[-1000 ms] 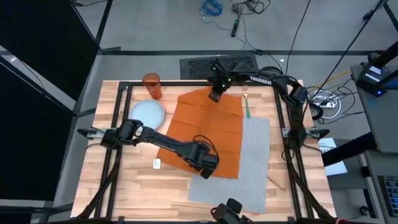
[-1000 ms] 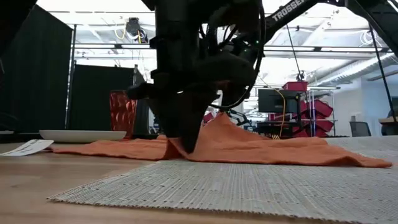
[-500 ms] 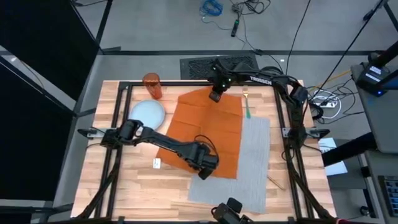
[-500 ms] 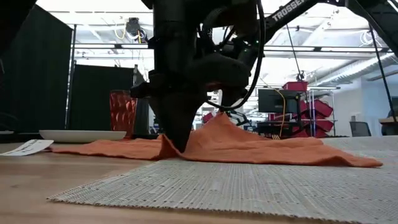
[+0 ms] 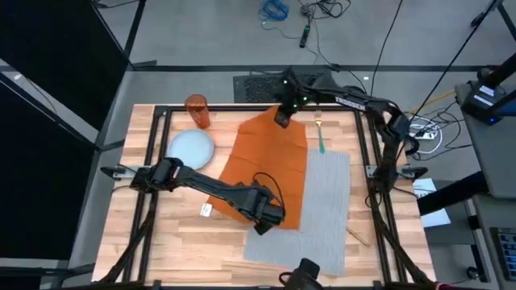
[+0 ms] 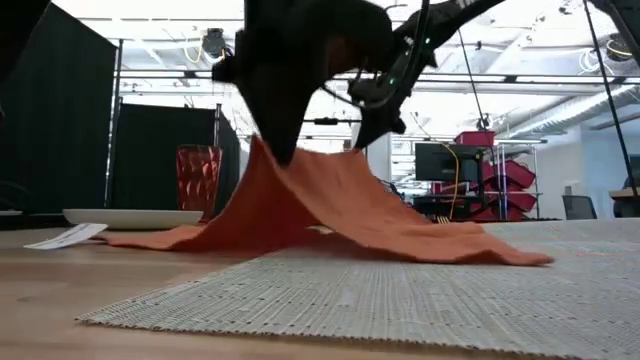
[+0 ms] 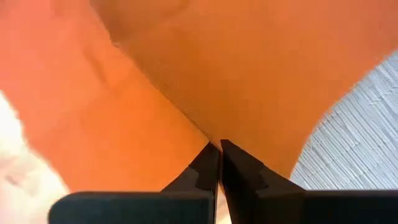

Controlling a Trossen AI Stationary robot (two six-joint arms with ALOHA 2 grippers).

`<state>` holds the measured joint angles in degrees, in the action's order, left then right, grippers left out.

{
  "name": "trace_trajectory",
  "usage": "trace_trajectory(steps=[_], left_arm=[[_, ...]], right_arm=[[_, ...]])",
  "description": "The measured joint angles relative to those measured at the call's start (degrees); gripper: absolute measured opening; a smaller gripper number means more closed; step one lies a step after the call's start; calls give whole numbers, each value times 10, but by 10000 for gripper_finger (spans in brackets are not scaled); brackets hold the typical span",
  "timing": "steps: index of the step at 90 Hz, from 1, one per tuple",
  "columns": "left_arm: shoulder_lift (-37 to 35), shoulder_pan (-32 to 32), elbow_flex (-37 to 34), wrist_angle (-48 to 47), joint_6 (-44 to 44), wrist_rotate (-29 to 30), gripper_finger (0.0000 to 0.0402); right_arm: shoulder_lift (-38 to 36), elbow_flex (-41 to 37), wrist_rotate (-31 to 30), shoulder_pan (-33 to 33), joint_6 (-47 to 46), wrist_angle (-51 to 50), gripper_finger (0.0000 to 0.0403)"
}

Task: Set table place
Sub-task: Fold the orange napkin

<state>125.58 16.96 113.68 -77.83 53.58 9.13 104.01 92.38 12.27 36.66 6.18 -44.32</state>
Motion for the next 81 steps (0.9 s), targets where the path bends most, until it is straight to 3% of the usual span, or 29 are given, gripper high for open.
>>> trace_trajectory(steps=[27,44,81], left_arm=[[0,13,100,-124,1,41,0],[-15,20,135,-121,-15,65,0],[-65,25,140,-122,-62,109,0]], right_arm=[[-74,0,31,1,-9,-16,0],[-107,3,34,5,-12,-29,0],[-109,105,29,-2,-18,-131,0]])
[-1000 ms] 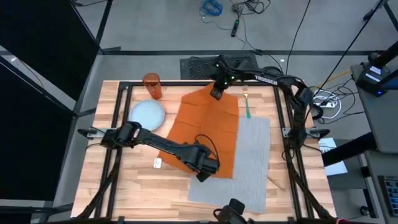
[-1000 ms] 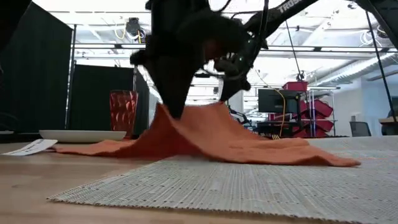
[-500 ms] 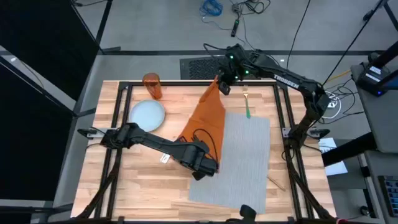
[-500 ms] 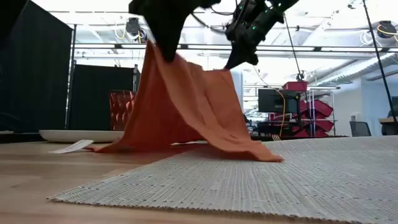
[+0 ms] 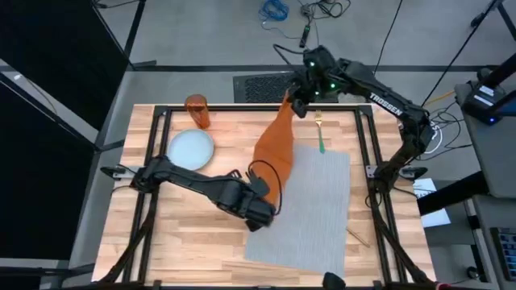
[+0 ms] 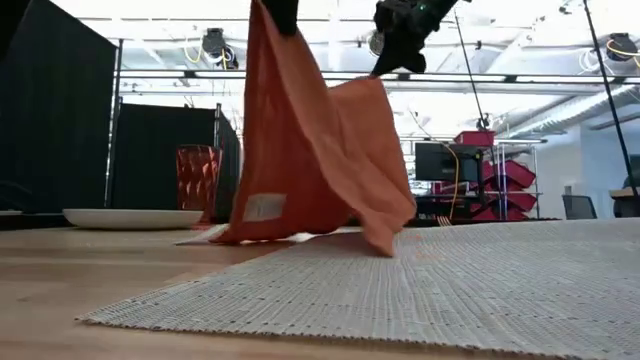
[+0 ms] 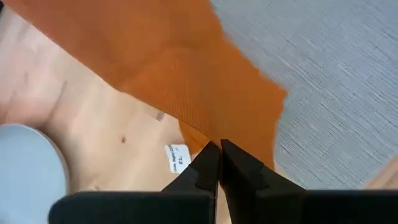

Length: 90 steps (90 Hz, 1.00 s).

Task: Set table place
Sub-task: Fold the orange napkin

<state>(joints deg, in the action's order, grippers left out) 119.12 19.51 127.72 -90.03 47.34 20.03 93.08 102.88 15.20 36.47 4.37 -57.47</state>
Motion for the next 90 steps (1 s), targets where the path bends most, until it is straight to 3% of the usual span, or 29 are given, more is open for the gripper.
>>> trace_trajectory(steps=[42,72,90], left_arm=[[-46,-49,-9,-1,-77,60,0],[-129,-76,-93,-1,-106,91,0],[-173,-98,-130,1,-140,102,0]], right_arm=[[-17,0,-75,-26,-36,-8,0],[-72,0,-97,0,-68,-32,0],[-76,0,-125,-34,-96,-38,0]])
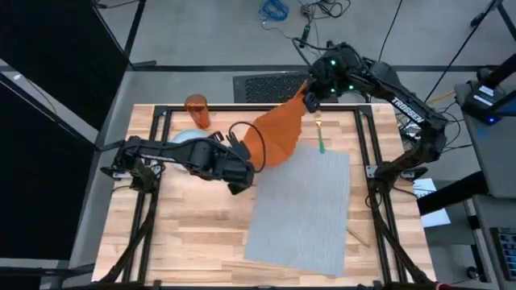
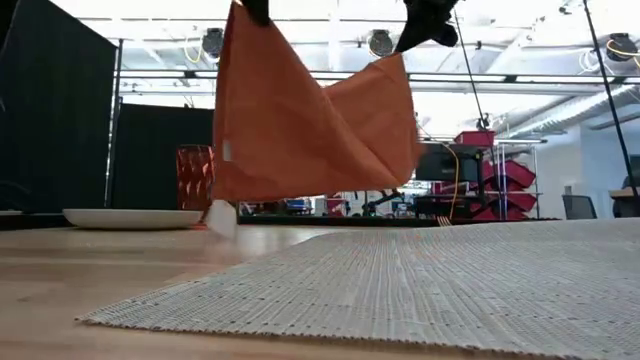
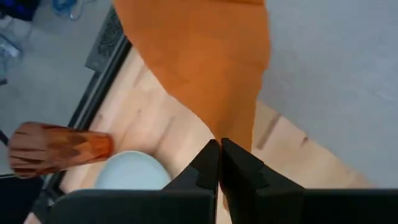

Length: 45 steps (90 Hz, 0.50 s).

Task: Set table place
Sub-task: Fold the orange napkin

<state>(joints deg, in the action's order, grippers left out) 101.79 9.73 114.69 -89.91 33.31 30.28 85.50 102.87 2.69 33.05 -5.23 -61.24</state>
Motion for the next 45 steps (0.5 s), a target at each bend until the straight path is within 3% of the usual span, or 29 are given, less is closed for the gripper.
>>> trace_trajectory(steps=[45], left_arm=[[-35,-79,-19,-1,-130,17,0]], right_arm=[[-57,0,-158,-99,-108,-46,0]])
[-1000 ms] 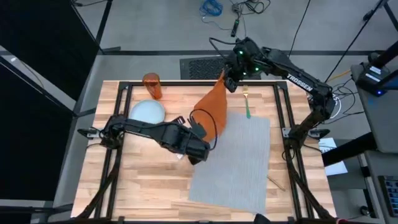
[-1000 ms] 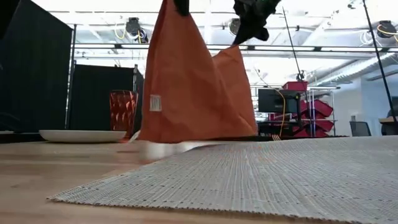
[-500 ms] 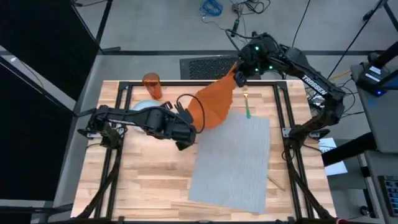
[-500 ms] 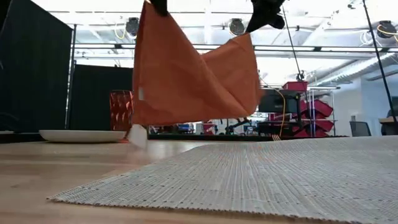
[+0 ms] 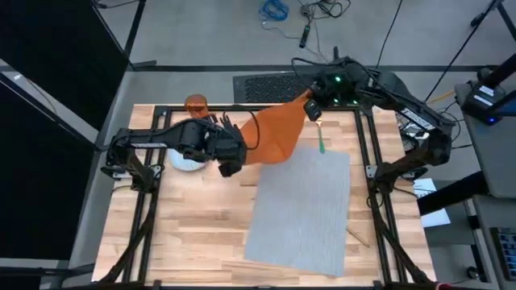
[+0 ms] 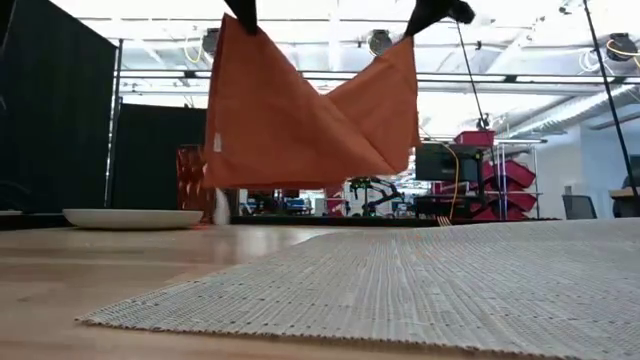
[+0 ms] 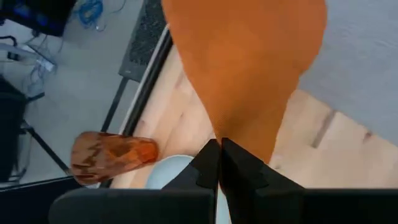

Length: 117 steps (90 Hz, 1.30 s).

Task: Set table place
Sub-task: Fold the orange napkin

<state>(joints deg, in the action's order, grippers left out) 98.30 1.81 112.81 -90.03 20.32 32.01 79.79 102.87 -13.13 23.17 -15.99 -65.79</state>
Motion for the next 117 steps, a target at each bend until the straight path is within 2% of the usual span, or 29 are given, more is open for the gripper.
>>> trace_trajectory(steps=[18,38,67,90,117], left_arm=[[1,-45,0,0,-52,-4,0],[1,-86,0,0,-101,-15,0],[1,-105,0,0,-116,-29,0],[-1,-144,0,0,-123,-30,0],[-51,-187,0,54,-171,-13,0]], right_arm=[[-14,0,-59,-52,-63,-41,0],[1,0,-92,-92,-117,-60,0],[24,0,-145,-144,-181,-102,0],[5,0,-176,-126,-227,-143,0],[-34,-31,-201,-101,-168,-48,0]])
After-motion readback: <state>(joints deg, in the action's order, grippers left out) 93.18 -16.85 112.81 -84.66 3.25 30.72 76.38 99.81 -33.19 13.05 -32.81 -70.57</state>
